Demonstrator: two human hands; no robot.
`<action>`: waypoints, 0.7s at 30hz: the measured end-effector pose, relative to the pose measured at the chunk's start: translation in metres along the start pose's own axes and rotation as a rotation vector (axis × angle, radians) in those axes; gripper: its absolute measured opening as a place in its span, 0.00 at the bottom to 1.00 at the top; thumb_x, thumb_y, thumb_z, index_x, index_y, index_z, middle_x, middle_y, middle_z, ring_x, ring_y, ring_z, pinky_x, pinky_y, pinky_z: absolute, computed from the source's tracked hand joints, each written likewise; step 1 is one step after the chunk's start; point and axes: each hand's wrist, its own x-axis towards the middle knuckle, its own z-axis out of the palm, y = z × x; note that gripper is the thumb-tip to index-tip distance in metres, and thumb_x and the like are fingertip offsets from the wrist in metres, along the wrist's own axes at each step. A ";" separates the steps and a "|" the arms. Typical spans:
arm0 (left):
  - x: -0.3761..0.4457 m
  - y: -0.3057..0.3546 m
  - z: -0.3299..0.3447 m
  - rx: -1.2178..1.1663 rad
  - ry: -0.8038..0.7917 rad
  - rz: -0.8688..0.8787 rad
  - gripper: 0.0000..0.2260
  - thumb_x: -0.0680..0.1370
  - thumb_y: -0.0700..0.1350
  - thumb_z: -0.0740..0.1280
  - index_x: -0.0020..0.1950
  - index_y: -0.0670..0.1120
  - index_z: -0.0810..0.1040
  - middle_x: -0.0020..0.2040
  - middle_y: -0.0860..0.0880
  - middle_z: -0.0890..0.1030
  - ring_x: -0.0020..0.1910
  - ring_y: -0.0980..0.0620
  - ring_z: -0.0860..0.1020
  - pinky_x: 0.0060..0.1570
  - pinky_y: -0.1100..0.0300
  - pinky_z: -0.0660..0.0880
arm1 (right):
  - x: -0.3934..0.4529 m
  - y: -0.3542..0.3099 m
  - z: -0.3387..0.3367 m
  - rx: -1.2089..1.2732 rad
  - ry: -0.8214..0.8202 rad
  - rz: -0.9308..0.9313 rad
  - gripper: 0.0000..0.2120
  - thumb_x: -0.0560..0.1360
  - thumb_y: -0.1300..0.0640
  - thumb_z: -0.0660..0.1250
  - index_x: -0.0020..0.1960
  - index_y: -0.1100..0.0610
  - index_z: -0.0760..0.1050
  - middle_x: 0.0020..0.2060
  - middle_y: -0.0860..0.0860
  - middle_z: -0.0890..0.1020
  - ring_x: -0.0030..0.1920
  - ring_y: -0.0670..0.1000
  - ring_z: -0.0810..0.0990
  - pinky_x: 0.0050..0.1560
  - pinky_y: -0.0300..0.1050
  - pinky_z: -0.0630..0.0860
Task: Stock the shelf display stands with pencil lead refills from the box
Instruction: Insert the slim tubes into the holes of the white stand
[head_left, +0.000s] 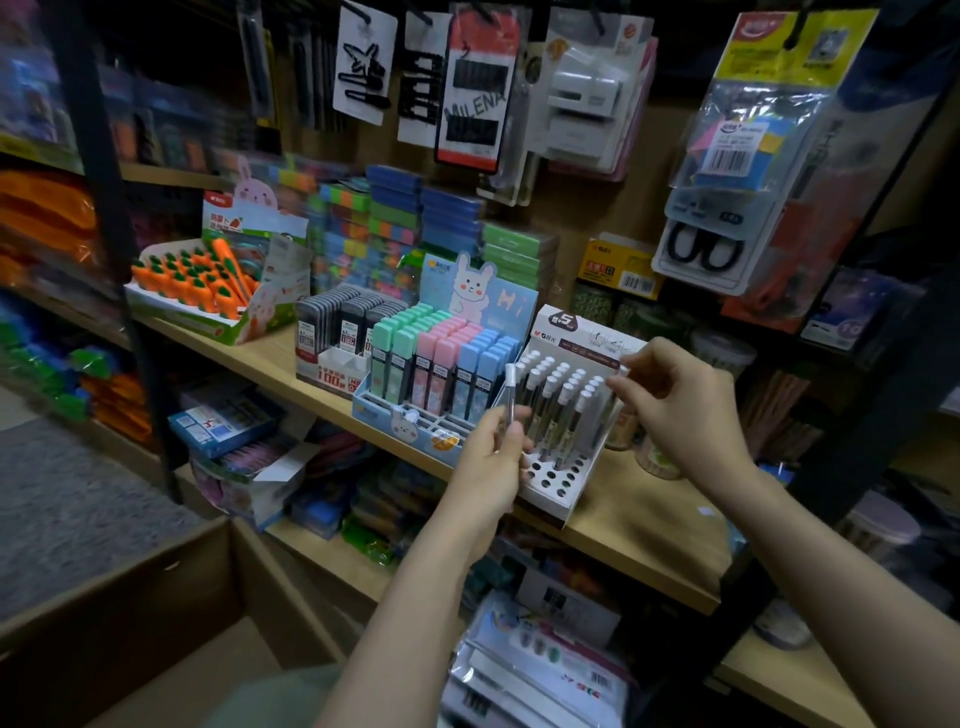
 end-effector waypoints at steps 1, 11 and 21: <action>0.000 -0.001 -0.001 -0.035 -0.012 0.006 0.09 0.84 0.45 0.56 0.56 0.53 0.74 0.48 0.47 0.76 0.44 0.52 0.76 0.42 0.61 0.80 | -0.001 0.002 0.002 -0.005 -0.001 0.003 0.07 0.71 0.58 0.76 0.45 0.52 0.78 0.36 0.41 0.80 0.38 0.36 0.79 0.40 0.23 0.71; 0.001 -0.013 -0.002 0.004 0.006 -0.046 0.07 0.83 0.46 0.58 0.55 0.54 0.75 0.44 0.48 0.80 0.49 0.48 0.81 0.52 0.53 0.81 | 0.006 0.008 0.009 -0.128 0.060 -0.012 0.06 0.71 0.56 0.76 0.45 0.55 0.81 0.34 0.44 0.80 0.36 0.39 0.79 0.42 0.30 0.74; -0.003 -0.011 -0.005 -0.016 0.009 -0.052 0.07 0.83 0.44 0.59 0.57 0.51 0.76 0.45 0.46 0.80 0.43 0.51 0.81 0.45 0.60 0.81 | 0.004 0.021 0.018 -0.250 0.057 -0.141 0.08 0.74 0.58 0.73 0.50 0.62 0.84 0.42 0.52 0.79 0.40 0.47 0.75 0.44 0.36 0.70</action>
